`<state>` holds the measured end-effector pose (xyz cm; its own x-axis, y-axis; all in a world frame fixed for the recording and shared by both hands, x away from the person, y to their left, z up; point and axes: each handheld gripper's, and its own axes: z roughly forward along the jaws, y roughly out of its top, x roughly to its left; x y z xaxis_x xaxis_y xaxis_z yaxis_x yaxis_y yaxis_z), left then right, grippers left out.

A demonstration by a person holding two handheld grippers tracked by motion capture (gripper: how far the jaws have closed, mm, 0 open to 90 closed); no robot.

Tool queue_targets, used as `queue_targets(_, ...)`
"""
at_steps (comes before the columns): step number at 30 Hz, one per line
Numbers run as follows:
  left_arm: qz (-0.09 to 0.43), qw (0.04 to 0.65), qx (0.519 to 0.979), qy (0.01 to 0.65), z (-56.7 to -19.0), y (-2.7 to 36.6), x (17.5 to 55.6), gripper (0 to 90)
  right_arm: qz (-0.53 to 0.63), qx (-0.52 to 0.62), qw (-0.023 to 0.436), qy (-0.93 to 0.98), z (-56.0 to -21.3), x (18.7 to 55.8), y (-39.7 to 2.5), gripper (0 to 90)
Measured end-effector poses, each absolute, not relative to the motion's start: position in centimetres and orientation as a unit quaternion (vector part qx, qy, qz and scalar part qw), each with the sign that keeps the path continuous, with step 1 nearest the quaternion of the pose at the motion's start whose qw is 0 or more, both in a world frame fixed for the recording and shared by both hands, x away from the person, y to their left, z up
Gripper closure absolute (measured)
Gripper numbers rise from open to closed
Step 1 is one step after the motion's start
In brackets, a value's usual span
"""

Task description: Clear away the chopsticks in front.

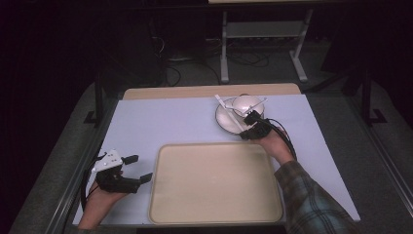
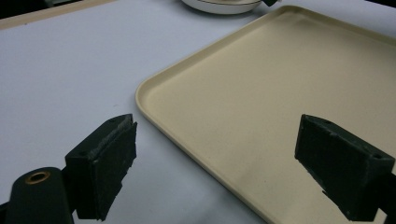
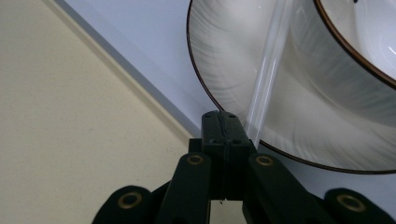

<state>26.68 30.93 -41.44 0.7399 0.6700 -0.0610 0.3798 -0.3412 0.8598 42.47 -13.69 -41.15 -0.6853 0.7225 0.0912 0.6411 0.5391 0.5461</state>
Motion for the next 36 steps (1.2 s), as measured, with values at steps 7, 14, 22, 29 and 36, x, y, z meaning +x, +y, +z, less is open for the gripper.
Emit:
queue_targets(7, 0.153, 0.472, 0.805, 0.326, -41.4, 30.9, 26.7, 11.9, 0.272, 0.395, 0.075, 0.874, -41.1, 42.5, -14.5, 89.4)
queue_targets(14, 0.153, 0.472, 0.805, 0.326, -41.5, 30.8, 26.7, 11.9, 0.267, 0.399, 0.075, 0.874, -41.1, 42.5, -15.3, 89.4)
queue_targets(22, 0.152, 0.472, 0.805, 0.324, -41.5, 30.7, 26.7, 11.9, 0.285, 0.391, 0.081, 0.872, -39.9, 42.8, -14.7, 86.4)
queue_targets(29, 0.152, 0.473, 0.804, 0.326, -41.5, 30.8, 26.7, 11.9, 0.276, 0.388, 0.096, 0.874, -39.2, 44.1, -13.6, 79.9)
queue_targets(36, 0.151, 0.473, 0.804, 0.326, -41.5, 30.9, 26.7, 11.9, 0.266, 0.395, 0.100, 0.874, -39.6, 45.1, -13.4, 78.7)
